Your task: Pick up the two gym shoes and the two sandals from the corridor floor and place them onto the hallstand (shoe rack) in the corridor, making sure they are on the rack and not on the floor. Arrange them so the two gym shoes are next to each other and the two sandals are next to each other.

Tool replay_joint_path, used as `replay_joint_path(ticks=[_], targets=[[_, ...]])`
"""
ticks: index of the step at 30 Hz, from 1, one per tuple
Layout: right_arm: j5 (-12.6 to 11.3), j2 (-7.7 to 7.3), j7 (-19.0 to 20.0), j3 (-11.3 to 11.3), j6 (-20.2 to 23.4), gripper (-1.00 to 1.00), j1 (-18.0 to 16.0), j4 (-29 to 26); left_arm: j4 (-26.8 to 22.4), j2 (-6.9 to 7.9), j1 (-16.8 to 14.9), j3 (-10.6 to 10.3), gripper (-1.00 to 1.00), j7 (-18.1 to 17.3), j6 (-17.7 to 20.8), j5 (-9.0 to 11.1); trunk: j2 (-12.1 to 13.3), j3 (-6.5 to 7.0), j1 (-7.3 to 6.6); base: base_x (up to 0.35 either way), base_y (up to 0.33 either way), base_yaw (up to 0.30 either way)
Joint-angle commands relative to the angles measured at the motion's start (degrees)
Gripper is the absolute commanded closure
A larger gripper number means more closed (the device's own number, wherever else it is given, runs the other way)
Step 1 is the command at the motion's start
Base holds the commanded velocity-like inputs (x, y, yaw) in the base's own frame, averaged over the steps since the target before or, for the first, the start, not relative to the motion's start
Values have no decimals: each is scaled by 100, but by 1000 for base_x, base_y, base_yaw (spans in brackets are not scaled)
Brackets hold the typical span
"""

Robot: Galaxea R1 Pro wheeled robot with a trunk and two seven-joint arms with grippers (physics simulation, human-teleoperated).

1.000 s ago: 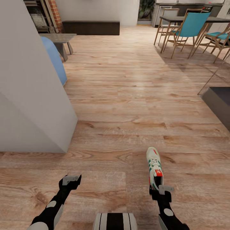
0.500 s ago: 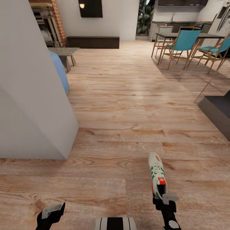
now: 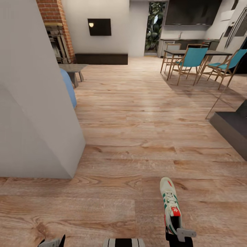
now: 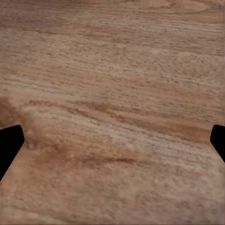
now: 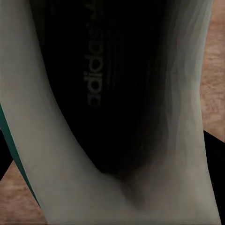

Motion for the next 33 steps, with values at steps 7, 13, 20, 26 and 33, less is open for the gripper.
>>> replay_joint_path(ticks=[7, 13, 20, 26, 33], targets=[[52, 17, -29, -28, -27, 100, 1, 70, 11, -20, 44, 49, -100, -24, -82, -51, 8, 159, -19, 0, 0, 0], [33, 7, -41, -43, -14, 100, 1, 70, 6, -31, 47, 50, -100, -24, -86, -45, 16, 293, -34, 0, 0, 0], [26, 5, -44, -43, -21, 100, 1, 67, 4, -25, 47, 49, -100, -24, -86, -44, 24, 466, -50, 0, 0, 0], [26, -2, -33, -42, -18, 100, 1, 67, -7, -34, 47, 49, -100, -26, -86, -43, 24, 516, -50, 0, 0, 0], [33, 8, -41, -37, -21, 100, 1, 66, 1, -42, 47, 43, -100, -32, -93, -51, 24, 578, -50, 0, 0, 49]])
